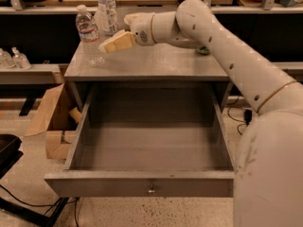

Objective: Place water bottle into top drawer

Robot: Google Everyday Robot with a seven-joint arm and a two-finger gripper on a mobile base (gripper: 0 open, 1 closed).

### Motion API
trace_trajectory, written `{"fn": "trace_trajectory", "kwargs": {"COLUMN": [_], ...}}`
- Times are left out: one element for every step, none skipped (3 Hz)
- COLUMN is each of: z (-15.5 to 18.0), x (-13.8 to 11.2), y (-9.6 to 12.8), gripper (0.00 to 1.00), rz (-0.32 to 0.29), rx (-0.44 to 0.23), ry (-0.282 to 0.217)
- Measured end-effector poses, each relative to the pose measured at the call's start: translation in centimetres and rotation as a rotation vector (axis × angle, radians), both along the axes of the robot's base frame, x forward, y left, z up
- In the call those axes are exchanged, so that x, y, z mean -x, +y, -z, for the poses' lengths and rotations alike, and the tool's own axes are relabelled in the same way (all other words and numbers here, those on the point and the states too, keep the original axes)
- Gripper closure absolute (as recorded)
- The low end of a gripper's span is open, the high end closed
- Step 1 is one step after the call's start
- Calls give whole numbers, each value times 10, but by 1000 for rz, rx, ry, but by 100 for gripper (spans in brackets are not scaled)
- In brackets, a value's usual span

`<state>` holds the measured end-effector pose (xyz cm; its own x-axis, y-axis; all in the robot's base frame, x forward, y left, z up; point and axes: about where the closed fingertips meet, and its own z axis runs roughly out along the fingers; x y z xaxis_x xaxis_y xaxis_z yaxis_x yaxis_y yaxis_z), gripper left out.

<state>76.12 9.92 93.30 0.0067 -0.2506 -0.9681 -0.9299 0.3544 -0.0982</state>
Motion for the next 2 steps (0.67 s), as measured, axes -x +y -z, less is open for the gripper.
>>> {"fn": "trace_trajectory", "kwargs": {"z": [0,-10], "x": [-30,-43], "y": [11,23], "gripper": [0,0], "rz": [48,67], "rx": [-48,-134], "ry": [-16,-27]}}
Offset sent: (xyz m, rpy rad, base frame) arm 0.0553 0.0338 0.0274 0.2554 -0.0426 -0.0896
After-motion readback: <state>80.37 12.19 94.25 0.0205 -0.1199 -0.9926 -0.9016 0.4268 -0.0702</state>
